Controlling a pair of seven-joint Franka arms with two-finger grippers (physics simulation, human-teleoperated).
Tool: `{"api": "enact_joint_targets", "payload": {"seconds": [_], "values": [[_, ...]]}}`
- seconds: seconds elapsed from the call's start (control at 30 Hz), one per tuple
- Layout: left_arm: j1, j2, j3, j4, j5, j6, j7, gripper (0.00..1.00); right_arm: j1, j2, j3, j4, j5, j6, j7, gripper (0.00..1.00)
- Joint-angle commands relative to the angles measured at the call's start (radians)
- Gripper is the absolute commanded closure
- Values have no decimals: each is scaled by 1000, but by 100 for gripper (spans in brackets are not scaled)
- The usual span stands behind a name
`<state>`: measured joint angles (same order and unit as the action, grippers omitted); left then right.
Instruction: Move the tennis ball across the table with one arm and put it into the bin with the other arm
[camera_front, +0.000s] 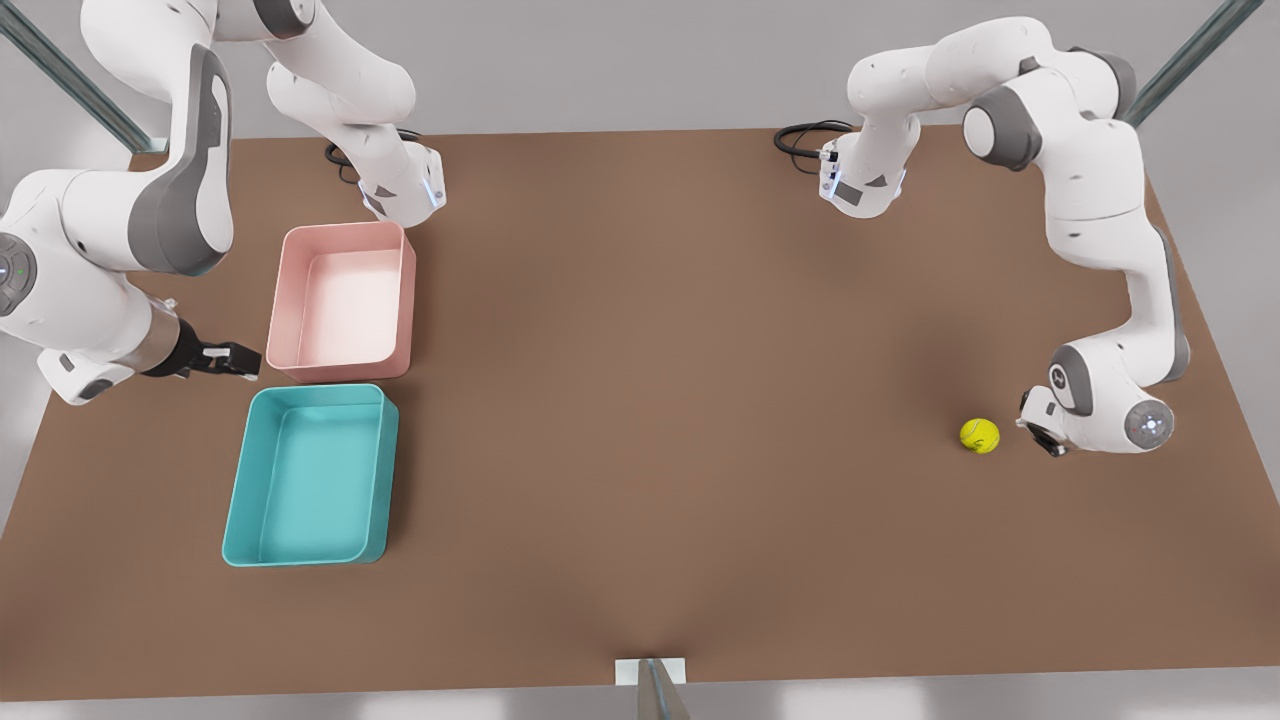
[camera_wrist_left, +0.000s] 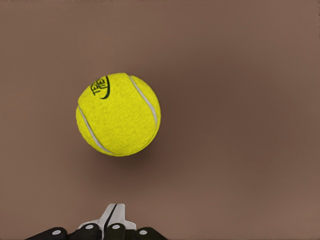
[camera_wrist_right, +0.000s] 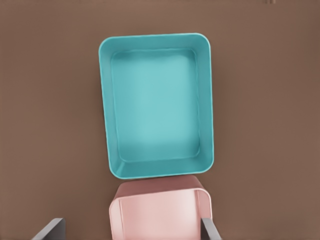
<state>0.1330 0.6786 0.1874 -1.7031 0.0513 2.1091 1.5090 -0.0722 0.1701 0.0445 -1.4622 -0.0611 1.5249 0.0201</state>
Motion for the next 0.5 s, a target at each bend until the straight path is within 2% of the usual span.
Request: {"api": "enact_joint_targets", "payload": {"seconds": [0.0,0.13,0.27,0.43,0.47], "values": [[-4,1,-2,-7,-4,52,152,79,0,0,0,0,1,12,-2,0],[-3,10,-2,-7,-61,52,330,79,-6,0,0,0,1,15,-3,0],[-30,12,-2,-7,-85,54,313,79,-6,2,0,-1,1,20,-3,0],[-176,9,-25,-13,-126,40,2,79,-8,5,0,-4,1,26,-3,0],[-223,4,-91,-20,-157,38,-209,79,-8,5,0,-4,1,26,-3,0]]}}
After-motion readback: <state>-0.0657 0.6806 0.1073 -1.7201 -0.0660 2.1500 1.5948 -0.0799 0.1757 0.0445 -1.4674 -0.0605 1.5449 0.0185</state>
